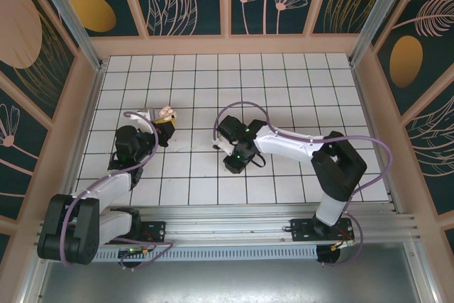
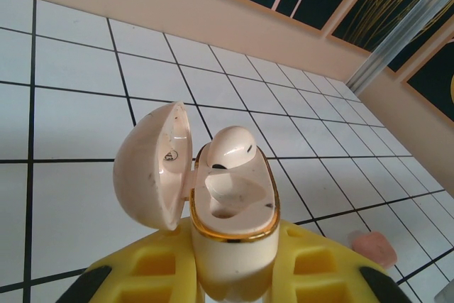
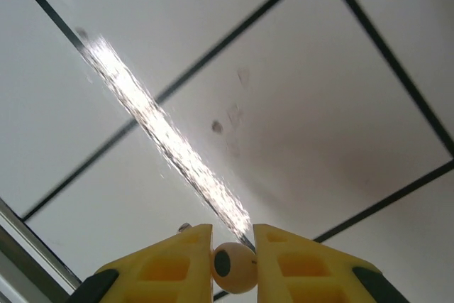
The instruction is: Insert wireless bluetooth earbuds into charging case
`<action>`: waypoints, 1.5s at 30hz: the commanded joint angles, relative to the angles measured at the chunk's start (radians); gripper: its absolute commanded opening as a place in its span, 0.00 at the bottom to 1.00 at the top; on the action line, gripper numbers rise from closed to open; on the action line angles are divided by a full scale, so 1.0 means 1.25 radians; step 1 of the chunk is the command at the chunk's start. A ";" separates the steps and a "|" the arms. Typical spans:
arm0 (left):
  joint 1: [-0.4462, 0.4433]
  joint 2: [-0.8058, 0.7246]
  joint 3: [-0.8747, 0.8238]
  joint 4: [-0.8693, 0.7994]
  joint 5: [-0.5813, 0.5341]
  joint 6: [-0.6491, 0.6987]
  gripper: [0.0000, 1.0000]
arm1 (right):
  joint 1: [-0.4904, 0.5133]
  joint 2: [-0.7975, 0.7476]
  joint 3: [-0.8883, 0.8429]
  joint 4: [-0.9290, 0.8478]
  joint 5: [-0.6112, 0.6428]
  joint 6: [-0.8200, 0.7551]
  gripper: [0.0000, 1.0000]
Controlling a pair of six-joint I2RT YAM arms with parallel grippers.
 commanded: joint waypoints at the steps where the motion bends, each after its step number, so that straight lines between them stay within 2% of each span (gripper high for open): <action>1: 0.006 -0.014 0.026 -0.006 0.017 0.010 0.08 | 0.000 0.053 0.024 -0.080 0.029 -0.046 0.18; 19: 0.006 -0.016 0.028 -0.013 0.013 0.008 0.08 | 0.000 0.208 0.188 -0.096 0.062 -0.172 0.19; 28: 0.006 -0.023 0.032 -0.020 0.008 0.010 0.08 | -0.006 0.172 0.213 -0.078 0.067 -0.140 0.35; 32: 0.006 -0.029 0.031 -0.025 0.005 0.012 0.08 | -0.018 0.105 0.181 -0.033 0.086 -0.021 0.36; 36: 0.006 -0.033 0.030 -0.028 0.002 0.013 0.08 | -0.036 0.045 0.158 -0.023 0.101 0.266 0.34; 39: 0.006 -0.032 0.030 -0.028 0.004 0.014 0.08 | -0.047 -0.030 0.079 0.035 0.091 0.487 0.35; 42: 0.006 -0.032 0.034 -0.032 0.008 0.015 0.08 | -0.054 -0.084 0.005 0.091 0.045 0.608 0.35; 45: 0.006 -0.031 0.036 -0.036 0.010 0.016 0.08 | -0.050 -0.096 -0.030 0.129 0.028 0.670 0.35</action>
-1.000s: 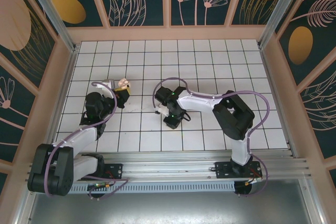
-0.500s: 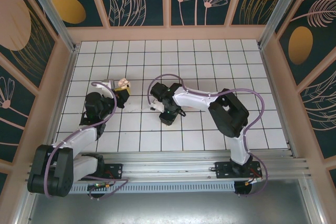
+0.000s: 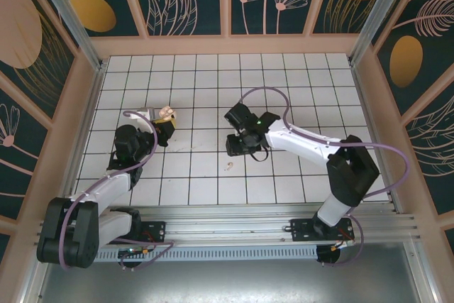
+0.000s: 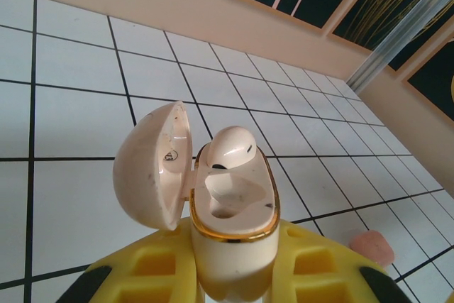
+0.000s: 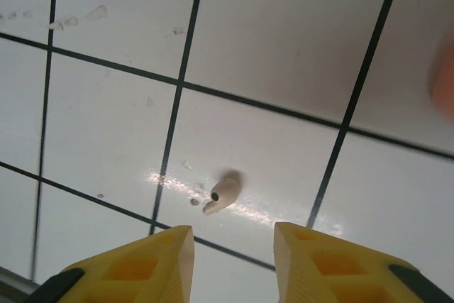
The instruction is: Insert wireless bluetooth earbuds into charging case
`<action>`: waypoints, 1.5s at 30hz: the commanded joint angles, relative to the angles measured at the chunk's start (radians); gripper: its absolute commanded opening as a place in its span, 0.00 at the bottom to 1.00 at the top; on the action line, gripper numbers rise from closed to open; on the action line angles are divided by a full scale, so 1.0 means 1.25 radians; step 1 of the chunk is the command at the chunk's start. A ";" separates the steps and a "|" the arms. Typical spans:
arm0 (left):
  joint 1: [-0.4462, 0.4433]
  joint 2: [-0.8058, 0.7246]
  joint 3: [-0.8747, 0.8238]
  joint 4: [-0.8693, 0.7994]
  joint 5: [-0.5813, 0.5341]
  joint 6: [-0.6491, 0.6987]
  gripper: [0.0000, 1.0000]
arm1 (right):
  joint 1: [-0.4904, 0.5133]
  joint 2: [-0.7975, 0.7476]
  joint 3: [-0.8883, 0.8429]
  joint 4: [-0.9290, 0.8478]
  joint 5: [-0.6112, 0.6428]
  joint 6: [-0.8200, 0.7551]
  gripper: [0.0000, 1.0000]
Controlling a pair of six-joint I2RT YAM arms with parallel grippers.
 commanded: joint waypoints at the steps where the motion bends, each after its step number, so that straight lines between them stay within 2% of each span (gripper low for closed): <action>1: 0.006 -0.011 0.027 0.003 0.010 0.015 0.08 | 0.004 -0.007 -0.037 0.066 -0.024 0.169 0.35; 23: 0.006 -0.027 0.021 -0.011 -0.002 0.023 0.08 | 0.013 0.159 -0.028 0.113 -0.074 0.153 0.37; 30: 0.006 -0.027 0.021 -0.011 0.000 0.022 0.08 | 0.018 0.164 -0.008 0.153 -0.089 0.131 0.35; 36: 0.006 -0.031 0.021 -0.011 -0.001 0.022 0.08 | 0.026 0.138 0.018 0.120 -0.044 0.124 0.37; 45: 0.006 -0.020 0.028 -0.007 0.006 0.024 0.08 | 0.036 0.084 -0.056 0.087 -0.035 0.192 0.37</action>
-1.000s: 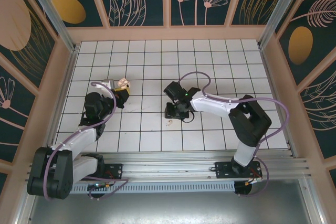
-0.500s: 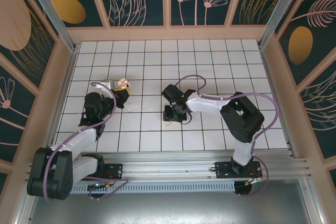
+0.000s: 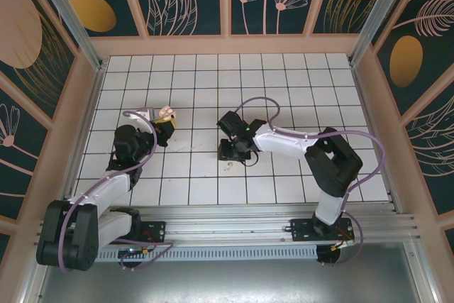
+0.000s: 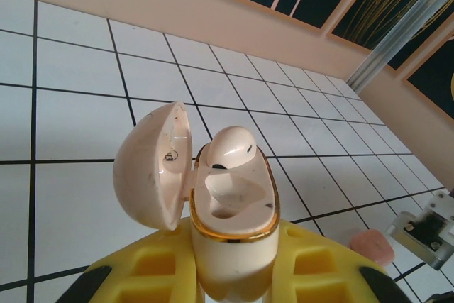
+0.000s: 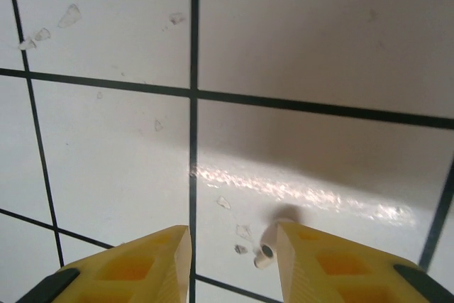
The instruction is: Insert wireless bluetooth earbuds into charging case
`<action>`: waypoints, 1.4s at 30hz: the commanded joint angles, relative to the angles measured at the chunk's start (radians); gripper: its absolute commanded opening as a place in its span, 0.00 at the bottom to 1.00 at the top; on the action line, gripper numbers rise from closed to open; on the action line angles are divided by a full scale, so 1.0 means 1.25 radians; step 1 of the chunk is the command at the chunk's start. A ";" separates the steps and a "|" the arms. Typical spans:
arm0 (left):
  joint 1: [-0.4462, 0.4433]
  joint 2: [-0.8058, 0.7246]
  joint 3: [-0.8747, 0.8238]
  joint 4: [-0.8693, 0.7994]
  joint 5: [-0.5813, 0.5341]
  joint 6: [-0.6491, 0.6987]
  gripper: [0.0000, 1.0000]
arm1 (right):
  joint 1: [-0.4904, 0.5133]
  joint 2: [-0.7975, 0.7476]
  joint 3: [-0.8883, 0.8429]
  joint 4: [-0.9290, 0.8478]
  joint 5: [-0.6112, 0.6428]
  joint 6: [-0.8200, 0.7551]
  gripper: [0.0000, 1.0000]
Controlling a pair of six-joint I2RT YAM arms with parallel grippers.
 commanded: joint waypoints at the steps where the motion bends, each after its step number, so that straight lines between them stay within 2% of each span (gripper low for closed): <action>1: 0.006 -0.004 0.027 0.008 0.005 0.016 0.08 | 0.014 -0.025 -0.038 -0.029 0.010 0.038 0.37; 17: 0.005 -0.008 0.031 -0.001 0.003 0.019 0.08 | 0.021 0.063 0.014 0.021 -0.010 -0.006 0.35; 23: 0.006 -0.009 0.032 -0.004 0.001 0.022 0.08 | 0.022 0.052 0.031 0.034 0.010 -0.022 0.35; 31: 0.006 -0.003 0.037 -0.003 0.003 0.022 0.08 | 0.028 0.033 0.033 -0.036 0.040 -0.008 0.35; 42: 0.005 -0.010 0.033 -0.006 0.003 0.023 0.08 | 0.033 0.065 0.033 -0.045 0.043 0.002 0.35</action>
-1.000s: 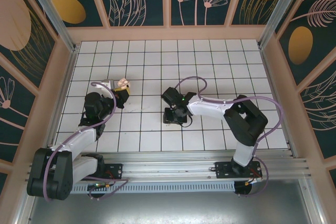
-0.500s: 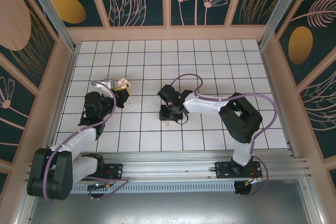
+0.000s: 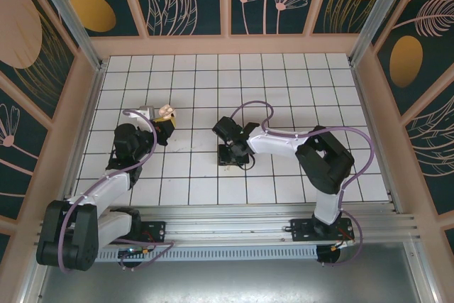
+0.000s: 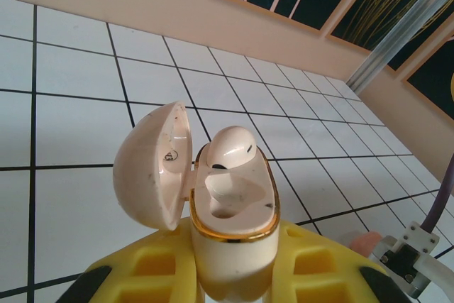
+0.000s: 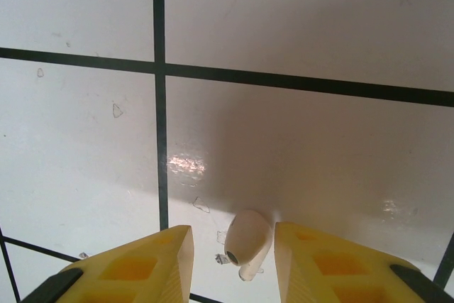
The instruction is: Insert wireless bluetooth earbuds into charging case
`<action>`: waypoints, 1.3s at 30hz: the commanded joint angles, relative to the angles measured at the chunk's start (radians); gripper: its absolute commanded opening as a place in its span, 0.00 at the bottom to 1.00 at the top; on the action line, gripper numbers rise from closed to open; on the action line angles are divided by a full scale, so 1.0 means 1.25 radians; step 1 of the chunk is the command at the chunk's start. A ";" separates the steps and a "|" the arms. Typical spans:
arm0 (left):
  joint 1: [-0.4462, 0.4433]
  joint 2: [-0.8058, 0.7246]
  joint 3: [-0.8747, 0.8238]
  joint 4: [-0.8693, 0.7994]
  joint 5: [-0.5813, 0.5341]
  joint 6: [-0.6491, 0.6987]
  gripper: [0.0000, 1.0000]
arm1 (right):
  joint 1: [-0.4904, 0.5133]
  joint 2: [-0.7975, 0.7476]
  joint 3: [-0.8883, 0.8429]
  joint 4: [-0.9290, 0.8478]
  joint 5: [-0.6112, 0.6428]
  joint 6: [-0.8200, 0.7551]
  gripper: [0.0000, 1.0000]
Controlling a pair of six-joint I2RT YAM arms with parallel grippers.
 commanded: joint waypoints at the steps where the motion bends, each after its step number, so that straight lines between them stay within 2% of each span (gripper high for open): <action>1: 0.006 -0.011 0.019 0.008 0.003 0.017 0.08 | 0.009 0.011 0.016 -0.028 0.024 0.007 0.34; 12: 0.006 -0.014 0.019 0.006 0.006 0.016 0.08 | 0.010 0.031 0.013 -0.019 0.038 0.003 0.31; 24: 0.006 -0.010 0.011 0.013 0.028 0.022 0.08 | 0.008 0.004 -0.020 0.043 0.076 -0.002 0.22; 30: 0.005 -0.005 -0.019 0.118 0.120 0.014 0.08 | 0.006 -0.116 -0.089 0.177 0.151 -0.032 0.20; 35: -0.001 -0.013 -0.041 0.225 0.229 0.019 0.07 | 0.004 -0.239 -0.139 0.336 0.188 -0.152 0.19; 39: -0.025 -0.043 -0.059 0.261 0.277 0.063 0.07 | 0.004 -0.311 -0.159 0.448 0.171 -0.283 0.19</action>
